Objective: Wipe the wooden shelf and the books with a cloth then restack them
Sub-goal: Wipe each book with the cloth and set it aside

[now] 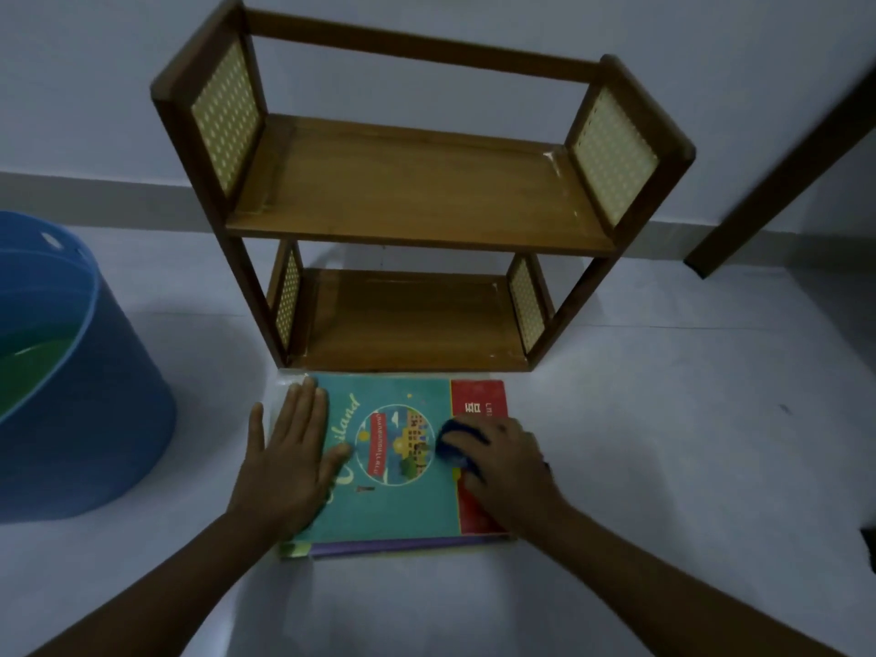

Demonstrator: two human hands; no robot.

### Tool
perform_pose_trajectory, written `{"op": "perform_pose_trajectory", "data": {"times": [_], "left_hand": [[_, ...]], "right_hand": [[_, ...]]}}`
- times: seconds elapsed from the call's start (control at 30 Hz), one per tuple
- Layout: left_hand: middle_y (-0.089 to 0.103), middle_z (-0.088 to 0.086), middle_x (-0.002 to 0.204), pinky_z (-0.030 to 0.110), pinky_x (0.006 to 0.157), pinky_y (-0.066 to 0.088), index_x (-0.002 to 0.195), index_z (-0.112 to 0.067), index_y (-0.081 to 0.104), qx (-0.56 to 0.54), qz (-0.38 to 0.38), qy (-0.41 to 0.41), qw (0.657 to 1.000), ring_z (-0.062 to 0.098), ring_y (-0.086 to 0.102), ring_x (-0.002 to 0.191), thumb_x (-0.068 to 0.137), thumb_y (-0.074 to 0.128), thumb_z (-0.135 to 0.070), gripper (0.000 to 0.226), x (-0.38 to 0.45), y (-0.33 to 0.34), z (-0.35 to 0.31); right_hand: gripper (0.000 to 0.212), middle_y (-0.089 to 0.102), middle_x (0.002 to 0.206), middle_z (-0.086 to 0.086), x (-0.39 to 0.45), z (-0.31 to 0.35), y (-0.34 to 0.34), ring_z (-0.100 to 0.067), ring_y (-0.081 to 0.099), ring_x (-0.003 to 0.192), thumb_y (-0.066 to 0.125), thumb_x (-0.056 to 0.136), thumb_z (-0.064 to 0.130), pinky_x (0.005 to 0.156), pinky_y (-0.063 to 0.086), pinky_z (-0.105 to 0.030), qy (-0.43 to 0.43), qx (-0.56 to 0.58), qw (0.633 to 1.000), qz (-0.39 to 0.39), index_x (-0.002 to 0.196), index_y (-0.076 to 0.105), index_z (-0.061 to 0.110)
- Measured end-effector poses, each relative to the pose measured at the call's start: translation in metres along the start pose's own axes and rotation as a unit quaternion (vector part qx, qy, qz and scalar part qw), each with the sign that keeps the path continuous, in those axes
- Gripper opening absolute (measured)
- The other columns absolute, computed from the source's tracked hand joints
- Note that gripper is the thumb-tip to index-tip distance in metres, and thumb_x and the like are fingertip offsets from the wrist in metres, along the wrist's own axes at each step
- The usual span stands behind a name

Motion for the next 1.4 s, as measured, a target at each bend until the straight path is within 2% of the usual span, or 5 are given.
{"op": "perform_pose_trajectory", "data": {"times": [0.17, 0.53, 0.77, 1.13, 1.4], "left_hand": [[-0.005, 0.017, 0.16, 0.062, 0.113, 0.0, 0.153, -0.028, 0.004, 0.066, 0.048, 0.215, 0.973, 0.042, -0.007, 0.146, 0.079, 0.029, -0.084, 0.096, -0.023, 0.004, -0.045], [0.047, 0.044, 0.127, 0.067, 0.078, 0.05, 0.141, -0.008, 0.039, 0.241, 0.076, 0.275, 0.928, 0.062, 0.048, 0.113, 0.101, 0.017, -0.043, 0.058, -0.024, 0.009, -0.062], [0.071, 0.015, 0.086, 0.029, 0.038, 0.051, 0.12, -0.005, 0.046, 0.103, -0.059, 0.365, 0.923, 0.023, 0.065, 0.051, 0.087, 0.054, -0.018, 0.037, -0.008, -0.092, -0.112], [0.064, -0.013, 0.091, 0.015, 0.069, 0.047, 0.1, -0.035, 0.055, -0.332, 0.067, 0.095, 0.936, 0.004, 0.06, 0.086, 0.09, 0.034, -0.048, 0.026, 0.0, -0.1, -0.082], [0.056, 0.003, 0.136, 0.032, 0.098, 0.042, 0.138, -0.019, 0.047, -0.116, -0.013, 0.063, 0.991, 0.019, 0.053, 0.119, 0.097, 0.028, -0.052, 0.056, 0.006, -0.032, -0.012]], "right_hand": [[0.034, 0.061, 0.109, 0.004, 0.002, -0.053, -0.031, -0.011, 0.059, 0.095, 0.058, 0.085, 0.002, 0.083, 0.05, -0.029, 0.214, 0.216, 0.952, -0.029, 0.115, 0.061, 0.02], [0.025, 0.067, 0.103, -0.01, -0.007, -0.059, -0.027, -0.026, 0.066, 0.092, 0.055, 0.091, 0.003, 0.077, 0.056, -0.039, 0.42, 0.485, 0.764, -0.068, 0.109, 0.061, 0.019], [0.024, 0.063, 0.107, -0.024, -0.022, -0.094, -0.052, -0.033, 0.062, 0.081, 0.05, 0.094, 0.004, 0.06, 0.054, -0.035, 0.476, 0.559, 0.659, -0.163, 0.116, 0.058, 0.007], [0.031, 0.063, 0.103, 0.0, -0.014, -0.07, -0.128, -0.022, 0.063, 0.091, 0.054, 0.092, 0.004, 0.071, 0.056, -0.034, 0.4, 0.513, 0.704, -0.285, 0.118, 0.057, 0.02], [0.04, 0.063, 0.113, 0.0, 0.016, -0.011, -0.05, -0.01, 0.06, 0.096, 0.058, 0.09, 0.006, 0.082, 0.05, -0.019, 0.194, 0.289, 0.931, -0.114, 0.124, 0.054, 0.027]]}}
Point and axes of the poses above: each hand's wrist, its own x-axis towards the middle knuckle, its own y-axis out of the palm, z = x × y, the point moved 1 cm from there along x, towards the middle knuckle
